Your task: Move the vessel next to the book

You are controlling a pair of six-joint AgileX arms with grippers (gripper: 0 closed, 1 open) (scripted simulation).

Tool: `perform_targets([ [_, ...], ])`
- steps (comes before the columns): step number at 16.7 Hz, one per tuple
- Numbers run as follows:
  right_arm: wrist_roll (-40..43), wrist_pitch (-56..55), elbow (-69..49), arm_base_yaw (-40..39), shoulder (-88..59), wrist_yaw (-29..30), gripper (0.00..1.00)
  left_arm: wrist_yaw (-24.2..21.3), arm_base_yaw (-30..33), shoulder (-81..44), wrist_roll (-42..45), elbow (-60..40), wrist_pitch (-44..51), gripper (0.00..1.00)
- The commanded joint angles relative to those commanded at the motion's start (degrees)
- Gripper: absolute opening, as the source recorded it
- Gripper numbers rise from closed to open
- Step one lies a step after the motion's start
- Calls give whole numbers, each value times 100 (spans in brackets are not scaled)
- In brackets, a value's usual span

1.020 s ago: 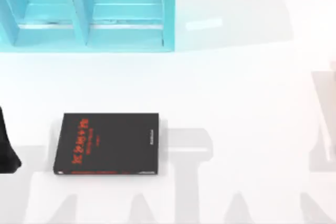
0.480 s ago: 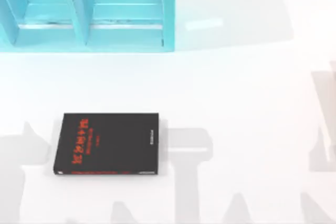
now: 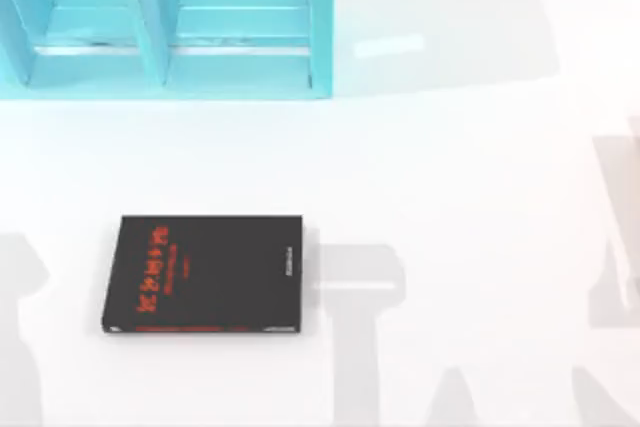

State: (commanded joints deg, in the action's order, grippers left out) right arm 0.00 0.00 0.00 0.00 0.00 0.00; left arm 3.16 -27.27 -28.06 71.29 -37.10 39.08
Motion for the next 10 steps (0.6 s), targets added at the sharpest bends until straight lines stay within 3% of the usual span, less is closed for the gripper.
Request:
perform_targets([
  [5,0,0,0,0,0,0,100,-43,-1002,-1499,3082,-834,1619,100],
  [10,0,0,0,0,0,0,100,-155,-1775,-2812,5192,-1262,2798,100],
])
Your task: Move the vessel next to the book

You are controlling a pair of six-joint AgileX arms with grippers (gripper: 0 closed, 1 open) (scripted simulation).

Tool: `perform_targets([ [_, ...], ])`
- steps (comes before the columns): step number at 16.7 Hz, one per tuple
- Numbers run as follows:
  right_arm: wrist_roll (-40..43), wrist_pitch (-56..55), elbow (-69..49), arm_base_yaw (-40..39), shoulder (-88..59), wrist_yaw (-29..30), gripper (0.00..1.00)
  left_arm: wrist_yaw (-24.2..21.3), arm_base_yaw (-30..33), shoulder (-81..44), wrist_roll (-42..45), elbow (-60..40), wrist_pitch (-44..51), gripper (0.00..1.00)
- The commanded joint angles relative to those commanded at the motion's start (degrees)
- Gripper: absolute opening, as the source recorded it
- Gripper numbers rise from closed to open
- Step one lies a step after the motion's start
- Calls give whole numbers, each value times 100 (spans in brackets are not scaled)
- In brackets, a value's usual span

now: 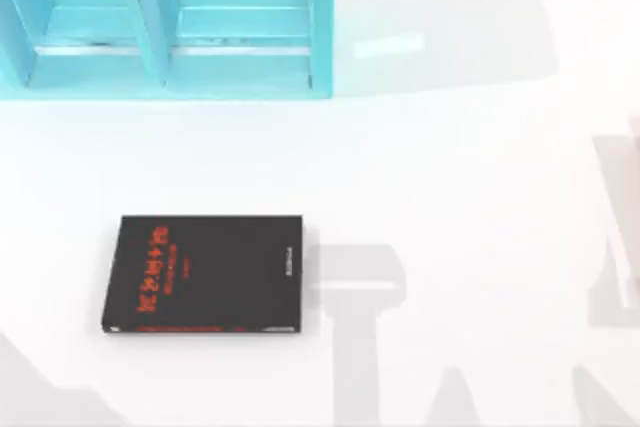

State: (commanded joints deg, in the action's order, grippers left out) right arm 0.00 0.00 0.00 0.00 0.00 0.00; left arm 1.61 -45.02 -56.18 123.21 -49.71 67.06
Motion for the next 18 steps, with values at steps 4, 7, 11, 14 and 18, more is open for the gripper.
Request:
perform_targets([
  [4,0,0,0,0,0,0,100,-100,-412,-729,1234,-172,547,100],
  [7,0,0,0,0,0,0,100,-155,-564,-1007,1761,-210,726,100],
  [11,0,0,0,0,0,0,100,-172,-611,-1090,1871,-224,778,100],
  [14,0,0,0,0,0,0,100,-167,-589,-1070,1864,-203,764,100],
  [18,0,0,0,0,0,0,100,-171,-603,-1185,1863,141,352,100],
])
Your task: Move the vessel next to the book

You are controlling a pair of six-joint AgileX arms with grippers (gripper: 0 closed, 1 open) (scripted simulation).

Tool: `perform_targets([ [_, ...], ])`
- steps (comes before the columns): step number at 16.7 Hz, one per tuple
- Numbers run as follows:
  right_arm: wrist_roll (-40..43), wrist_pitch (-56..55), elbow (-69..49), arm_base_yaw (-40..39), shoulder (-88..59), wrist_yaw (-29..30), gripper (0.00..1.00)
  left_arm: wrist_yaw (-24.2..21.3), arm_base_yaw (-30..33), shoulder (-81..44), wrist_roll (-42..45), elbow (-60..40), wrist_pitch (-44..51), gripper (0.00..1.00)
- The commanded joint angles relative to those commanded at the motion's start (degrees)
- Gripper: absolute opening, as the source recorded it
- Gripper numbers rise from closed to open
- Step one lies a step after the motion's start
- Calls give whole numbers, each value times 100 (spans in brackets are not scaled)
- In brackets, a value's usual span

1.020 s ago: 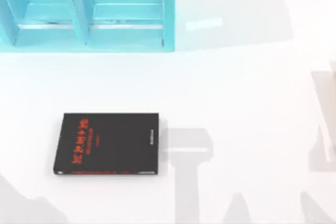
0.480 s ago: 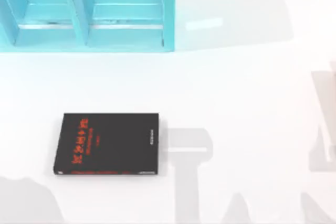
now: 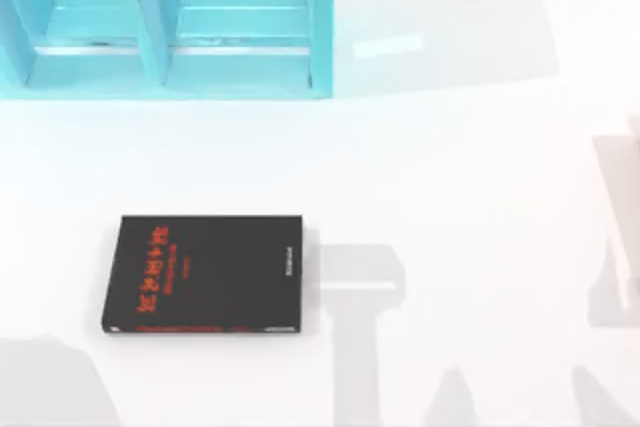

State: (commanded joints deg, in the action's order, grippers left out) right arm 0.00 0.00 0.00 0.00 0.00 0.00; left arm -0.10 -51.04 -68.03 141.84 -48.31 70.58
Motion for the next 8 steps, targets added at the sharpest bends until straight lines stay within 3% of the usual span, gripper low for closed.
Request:
perform_targets([
  [8,0,0,0,0,0,0,100,3,-41,-538,52,1509,-2097,100],
])
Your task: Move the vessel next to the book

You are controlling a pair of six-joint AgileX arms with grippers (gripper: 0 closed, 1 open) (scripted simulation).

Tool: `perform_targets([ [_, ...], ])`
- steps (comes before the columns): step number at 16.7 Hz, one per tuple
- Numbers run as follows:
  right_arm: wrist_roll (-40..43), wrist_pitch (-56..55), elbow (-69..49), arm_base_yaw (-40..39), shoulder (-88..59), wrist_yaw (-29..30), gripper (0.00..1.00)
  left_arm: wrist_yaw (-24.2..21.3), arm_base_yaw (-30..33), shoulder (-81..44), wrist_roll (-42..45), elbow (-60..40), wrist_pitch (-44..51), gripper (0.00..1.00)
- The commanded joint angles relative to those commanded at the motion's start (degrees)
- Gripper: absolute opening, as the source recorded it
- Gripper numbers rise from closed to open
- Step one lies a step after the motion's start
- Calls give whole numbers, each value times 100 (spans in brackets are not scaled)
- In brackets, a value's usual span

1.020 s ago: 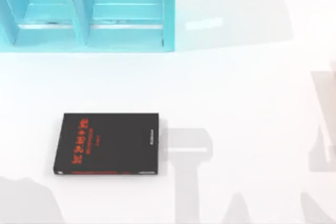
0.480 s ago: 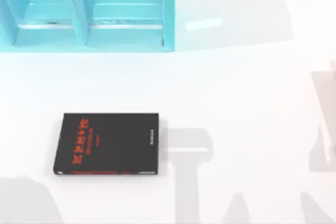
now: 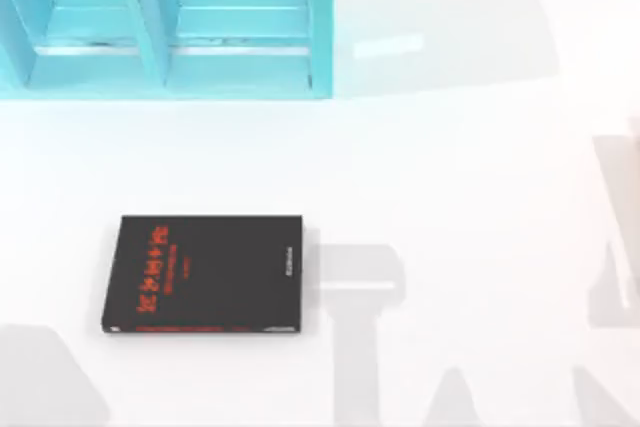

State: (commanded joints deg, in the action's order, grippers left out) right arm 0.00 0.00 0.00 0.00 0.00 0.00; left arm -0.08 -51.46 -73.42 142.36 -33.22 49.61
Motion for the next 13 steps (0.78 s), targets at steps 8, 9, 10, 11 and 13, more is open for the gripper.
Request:
perform_targets([
  [8,0,0,0,0,0,0,100,0,-2,-21,2,67,-73,77],
  [9,0,0,0,0,0,0,100,0,-2,-21,2,67,-73,70],
  [10,0,0,0,0,0,0,100,0,-2,-21,2,67,-73,62],
  [11,0,0,0,0,0,0,100,0,-2,-21,2,67,-73,55],
  [13,0,0,0,0,0,0,100,0,-2,-21,2,67,-73,40],
])
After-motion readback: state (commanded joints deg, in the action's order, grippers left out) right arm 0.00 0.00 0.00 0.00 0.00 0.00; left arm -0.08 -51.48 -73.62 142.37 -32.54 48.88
